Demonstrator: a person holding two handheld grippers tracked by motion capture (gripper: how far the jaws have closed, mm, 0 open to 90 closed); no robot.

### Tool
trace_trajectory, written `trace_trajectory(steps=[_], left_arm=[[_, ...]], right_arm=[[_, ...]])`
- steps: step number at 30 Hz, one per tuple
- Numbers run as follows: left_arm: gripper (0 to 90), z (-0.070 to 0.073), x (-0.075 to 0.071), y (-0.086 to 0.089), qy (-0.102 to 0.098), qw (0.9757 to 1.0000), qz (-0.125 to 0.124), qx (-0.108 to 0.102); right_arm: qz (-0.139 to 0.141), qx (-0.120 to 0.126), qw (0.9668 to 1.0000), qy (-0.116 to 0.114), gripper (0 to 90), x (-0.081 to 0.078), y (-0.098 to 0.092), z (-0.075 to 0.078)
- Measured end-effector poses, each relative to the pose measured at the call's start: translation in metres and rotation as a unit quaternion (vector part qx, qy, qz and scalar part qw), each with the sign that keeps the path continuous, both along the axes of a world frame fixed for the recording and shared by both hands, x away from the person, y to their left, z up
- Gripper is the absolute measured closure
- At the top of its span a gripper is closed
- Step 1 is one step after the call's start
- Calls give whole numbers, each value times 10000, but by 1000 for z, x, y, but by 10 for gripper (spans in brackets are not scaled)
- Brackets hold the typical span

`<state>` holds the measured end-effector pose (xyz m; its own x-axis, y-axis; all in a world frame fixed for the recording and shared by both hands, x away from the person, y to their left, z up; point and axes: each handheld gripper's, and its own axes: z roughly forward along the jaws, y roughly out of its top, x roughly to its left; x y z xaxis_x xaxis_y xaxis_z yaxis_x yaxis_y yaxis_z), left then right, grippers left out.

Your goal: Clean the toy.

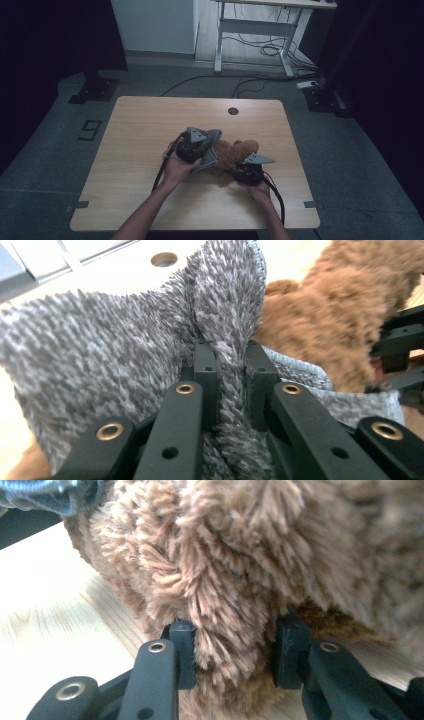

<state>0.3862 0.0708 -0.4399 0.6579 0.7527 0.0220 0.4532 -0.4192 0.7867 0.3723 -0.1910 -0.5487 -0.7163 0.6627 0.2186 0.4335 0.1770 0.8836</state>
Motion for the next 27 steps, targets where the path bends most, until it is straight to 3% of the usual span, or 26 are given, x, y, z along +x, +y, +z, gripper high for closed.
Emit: trace_trajectory(steps=[5,11,14,17,22,27], left_arm=[[802,6,-4,24,5,9995,78,-310],[801,13,-5,51,-110,9984,318,-457],[801,11,-3,69,-28,9973,519,-509],[800,-1,-1,87,193,9964,677,-480],[800,-27,-3,116,528,9922,841,-752],[799,-53,-2,135,929,9880,990,-743]], right_arm=[[-22,15,10000,2,622,0,0,0],[-20,18,10000,11,621,0,0,0],[-17,25,10000,34,621,1,-1,0],[-34,30,10000,47,622,1,-2,-1],[-34,17,10000,59,622,1,-3,-1],[-24,29,9999,137,613,0,-5,-1]])
